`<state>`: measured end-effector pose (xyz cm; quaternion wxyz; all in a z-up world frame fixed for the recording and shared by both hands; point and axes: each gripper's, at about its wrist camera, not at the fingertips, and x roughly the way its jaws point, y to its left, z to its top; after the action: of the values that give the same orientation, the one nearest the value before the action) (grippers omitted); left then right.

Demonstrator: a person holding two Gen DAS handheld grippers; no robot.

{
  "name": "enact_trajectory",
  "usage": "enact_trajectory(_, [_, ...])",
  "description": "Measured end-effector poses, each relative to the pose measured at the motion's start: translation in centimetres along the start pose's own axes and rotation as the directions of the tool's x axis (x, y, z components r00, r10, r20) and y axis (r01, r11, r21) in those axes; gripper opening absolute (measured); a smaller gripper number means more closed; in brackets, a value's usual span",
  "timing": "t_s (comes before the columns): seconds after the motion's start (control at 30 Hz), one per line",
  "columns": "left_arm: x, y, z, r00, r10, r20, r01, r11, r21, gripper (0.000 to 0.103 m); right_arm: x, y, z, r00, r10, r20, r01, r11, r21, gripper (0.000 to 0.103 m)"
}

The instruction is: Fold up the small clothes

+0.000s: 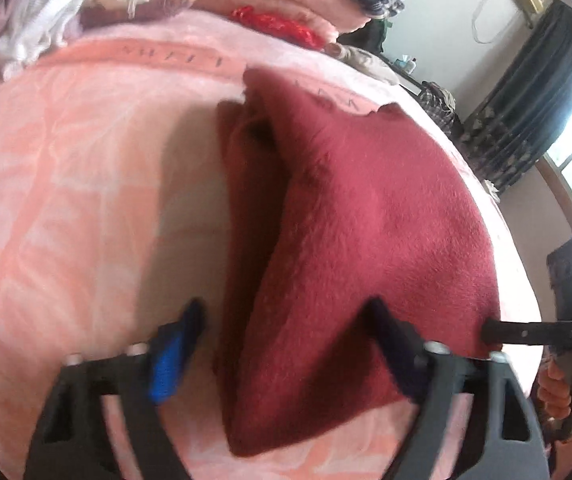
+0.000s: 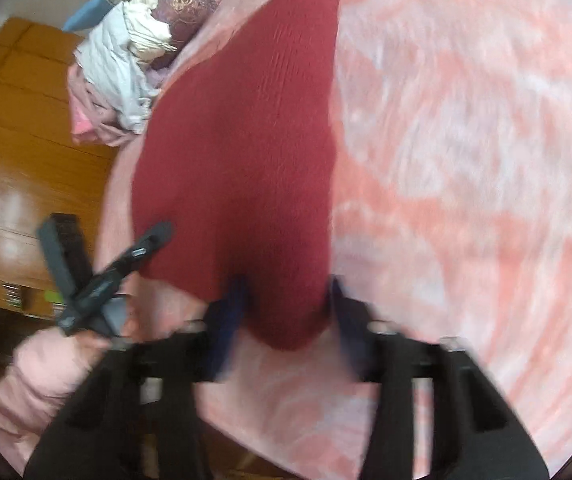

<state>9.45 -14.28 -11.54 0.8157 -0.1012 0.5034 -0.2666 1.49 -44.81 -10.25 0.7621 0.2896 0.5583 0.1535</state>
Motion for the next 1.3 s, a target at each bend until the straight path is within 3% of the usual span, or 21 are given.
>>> enact_trajectory(0.13, [0.5,-0.7,-0.6,1.0,0.022,0.003,-0.022,0.999,0.023,0.076,0.7,-0.7,-0.5,0.998,-0.068,-0.004,0.068,0.998,0.006,0.024])
enact_trajectory(0.2, [1.0,-0.7,-1.2,0.999,0.033,0.005,-0.033,0.998,0.054,0.077,2.0,-2.6,-0.6,0.999,-0.027,-0.022,0.029,0.995,0.093,0.024])
enact_trajectory(0.27, [1.2,-1.0,-1.4,0.999,0.052,0.016,-0.053,0.995,0.079,0.078,1.8,-2.5,-0.5,1.0,-0.016,-0.021,0.018,0.995,0.099,0.025])
enact_trajectory(0.4, [0.6,-1.3,-0.7,0.997,0.071,0.001,-0.071,0.997,0.036,0.078,0.5,0.7,-0.4,0.994,-0.112,0.006,0.112,0.993,0.03,0.041])
enact_trajectory(0.5, [-1.5,-2.4,-0.4,0.991,0.137,0.002,-0.137,0.99,0.039,0.077,-2.0,4.4,-1.5,0.96,-0.272,0.071,0.276,0.96,-0.051,0.045])
enact_trajectory(0.57, [-3.2,-3.5,-0.3,0.982,0.187,0.01,-0.187,0.98,0.066,0.086,-3.7,6.2,-2.4,0.921,-0.369,0.121,0.376,0.926,-0.041,0.068])
enact_trajectory(0.6, [-4.4,-4.2,-0.3,0.976,0.216,0.022,-0.217,0.973,0.078,0.094,-4.7,7.0,-3.1,0.904,-0.4,0.151,0.408,0.913,-0.022,0.072])
enact_trajectory(0.67, [-6.5,-5.2,-0.4,0.974,0.219,0.05,-0.223,0.971,0.086,0.098,-6.7,8.1,-4.7,0.898,-0.383,0.216,0.392,0.92,0.001,0.081])
enact_trajectory(0.73, [-9.2,-6.4,-0.8,0.967,0.241,0.089,-0.248,0.964,0.092,0.099,-7.4,9.7,-5.9,0.896,-0.389,0.215,0.402,0.916,-0.018,0.085])
enact_trajectory(0.8, [-11.2,-7.2,-1.0,0.977,0.19,0.094,-0.199,0.975,0.101,0.099,-7.8,11.4,-7.3,0.881,-0.412,0.232,0.434,0.9,-0.048,0.085])
enact_trajectory(0.93, [-14.1,-8.0,-2.5,0.975,0.193,0.108,-0.204,0.973,0.107,0.099,-7.7,13.9,-9.0,0.866,-0.438,0.24,0.472,0.875,-0.106,0.088])
enact_trajectory(1.07, [-15.5,-8.6,-3.8,0.964,0.238,0.118,-0.255,0.956,0.149,0.099,-8.7,15.4,-11.1,0.815,-0.499,0.296,0.553,0.822,-0.138,0.088])
enact_trajectory(1.17, [-16.2,-8.9,-4.6,0.952,0.267,0.149,-0.292,0.94,0.178,0.099,-9.4,14.9,-11.3,0.823,-0.48,0.303,0.531,0.84,-0.11,0.088])
enact_trajectory(1.3, [-16.9,-8.6,-4.9,0.951,0.265,0.159,-0.291,0.94,0.177,0.099,-10.0,14.7,-11.7,0.832,-0.46,0.311,0.507,0.858,-0.086,0.088])
